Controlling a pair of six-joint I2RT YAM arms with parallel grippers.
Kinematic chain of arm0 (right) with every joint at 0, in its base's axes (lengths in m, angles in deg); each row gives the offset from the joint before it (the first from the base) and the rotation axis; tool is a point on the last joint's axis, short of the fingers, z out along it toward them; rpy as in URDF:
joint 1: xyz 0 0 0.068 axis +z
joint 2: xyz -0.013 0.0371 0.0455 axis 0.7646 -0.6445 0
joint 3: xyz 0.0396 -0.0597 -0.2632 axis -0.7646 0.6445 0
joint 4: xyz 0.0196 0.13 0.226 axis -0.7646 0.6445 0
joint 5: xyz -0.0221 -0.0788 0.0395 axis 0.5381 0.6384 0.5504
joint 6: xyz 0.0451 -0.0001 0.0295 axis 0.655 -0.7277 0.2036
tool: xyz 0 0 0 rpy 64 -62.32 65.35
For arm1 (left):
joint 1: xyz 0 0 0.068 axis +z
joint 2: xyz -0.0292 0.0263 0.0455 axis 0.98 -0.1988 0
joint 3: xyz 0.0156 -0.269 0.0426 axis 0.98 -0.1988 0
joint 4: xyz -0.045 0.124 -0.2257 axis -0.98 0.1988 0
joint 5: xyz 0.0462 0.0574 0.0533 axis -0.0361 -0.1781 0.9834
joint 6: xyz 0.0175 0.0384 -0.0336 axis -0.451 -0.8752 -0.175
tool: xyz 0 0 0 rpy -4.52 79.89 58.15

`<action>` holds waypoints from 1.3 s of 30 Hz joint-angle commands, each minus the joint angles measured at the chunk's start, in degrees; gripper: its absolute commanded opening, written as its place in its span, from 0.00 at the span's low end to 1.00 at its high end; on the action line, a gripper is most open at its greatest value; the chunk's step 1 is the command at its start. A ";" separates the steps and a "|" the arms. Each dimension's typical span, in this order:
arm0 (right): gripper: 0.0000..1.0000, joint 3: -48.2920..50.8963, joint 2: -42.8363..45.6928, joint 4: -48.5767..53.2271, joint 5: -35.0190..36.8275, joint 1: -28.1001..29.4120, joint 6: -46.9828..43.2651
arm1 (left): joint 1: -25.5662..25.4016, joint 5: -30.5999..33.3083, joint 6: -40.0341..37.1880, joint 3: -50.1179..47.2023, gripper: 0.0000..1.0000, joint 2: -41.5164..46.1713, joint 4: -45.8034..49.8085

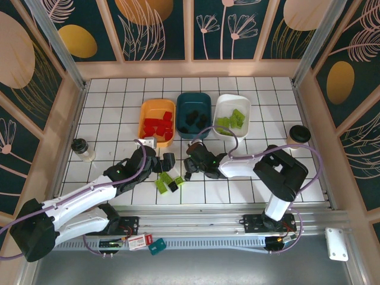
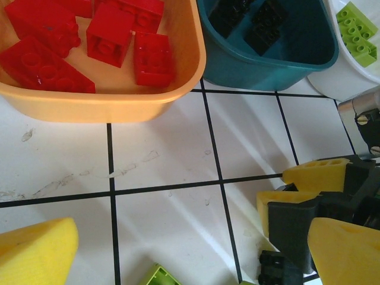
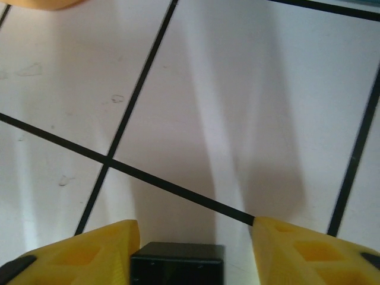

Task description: Sort the legos into containers by color

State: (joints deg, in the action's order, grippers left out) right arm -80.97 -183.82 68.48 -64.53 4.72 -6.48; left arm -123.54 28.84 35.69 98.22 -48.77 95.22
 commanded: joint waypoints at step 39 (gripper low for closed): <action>0.66 -15.40 0.49 -7.20 -9.52 -20.04 -5.17 | -9.88 -8.67 -10.12 14.74 0.82 -25.82 2.01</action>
State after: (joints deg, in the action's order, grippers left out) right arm -99.59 -188.76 63.46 -74.52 -14.98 -12.75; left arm -132.66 20.88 27.65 110.80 -72.73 95.00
